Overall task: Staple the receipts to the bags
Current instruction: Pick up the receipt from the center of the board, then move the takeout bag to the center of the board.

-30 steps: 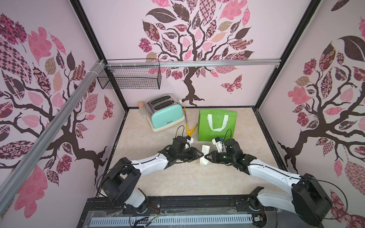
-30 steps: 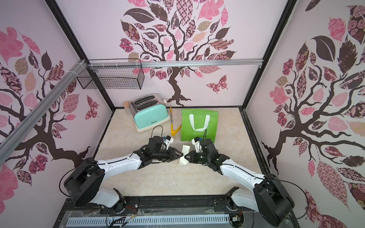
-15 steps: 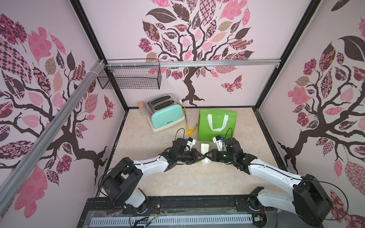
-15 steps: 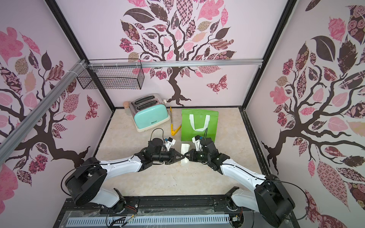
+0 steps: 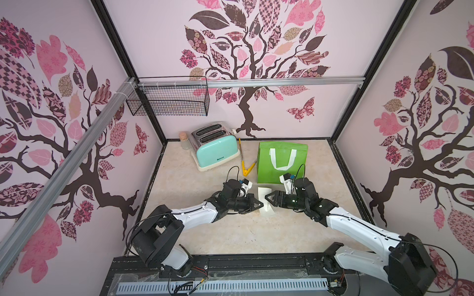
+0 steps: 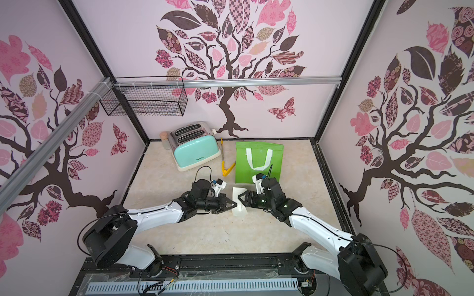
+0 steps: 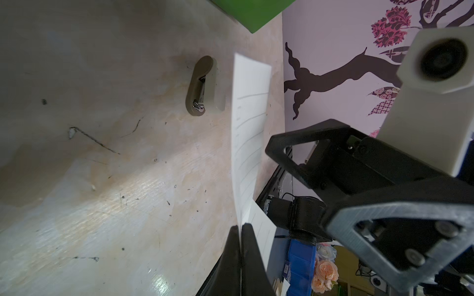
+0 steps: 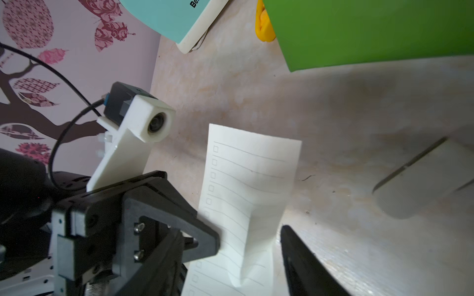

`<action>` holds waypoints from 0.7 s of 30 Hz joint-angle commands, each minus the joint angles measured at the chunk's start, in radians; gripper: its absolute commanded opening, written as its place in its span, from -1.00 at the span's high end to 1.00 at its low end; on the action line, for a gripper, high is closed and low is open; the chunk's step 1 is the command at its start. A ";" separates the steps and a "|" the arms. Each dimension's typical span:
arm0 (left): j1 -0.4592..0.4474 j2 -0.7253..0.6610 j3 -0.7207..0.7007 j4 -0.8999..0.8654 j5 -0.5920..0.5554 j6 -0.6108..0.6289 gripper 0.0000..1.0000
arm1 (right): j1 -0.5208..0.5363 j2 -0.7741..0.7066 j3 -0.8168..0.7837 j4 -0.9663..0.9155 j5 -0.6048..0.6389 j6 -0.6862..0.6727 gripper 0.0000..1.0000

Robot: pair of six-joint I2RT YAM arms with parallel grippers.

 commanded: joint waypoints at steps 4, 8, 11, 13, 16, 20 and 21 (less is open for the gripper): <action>0.026 -0.100 0.103 -0.224 -0.016 0.248 1.00 | -0.030 -0.008 0.195 -0.229 0.351 -0.092 -0.99; 0.044 -0.140 0.140 -0.303 -0.025 0.308 1.00 | -0.190 0.066 0.329 -0.245 0.385 -0.110 -0.99; 0.071 -0.172 0.151 -0.321 -0.013 0.315 1.00 | -0.323 0.146 0.427 -0.214 0.380 -0.098 -1.00; 0.083 -0.191 0.165 -0.350 -0.006 0.332 1.00 | -0.379 0.207 0.492 -0.173 0.362 -0.122 -0.99; 0.089 -0.215 0.191 -0.391 -0.004 0.374 1.00 | -0.442 0.328 0.622 -0.171 0.337 -0.122 -1.00; 0.091 -0.248 0.195 -0.414 -0.031 0.406 1.00 | -0.475 0.500 0.802 -0.229 0.309 -0.154 -1.00; 0.091 -0.253 0.198 -0.423 -0.034 0.409 1.00 | -0.477 0.533 0.834 -0.247 0.306 -0.163 -1.00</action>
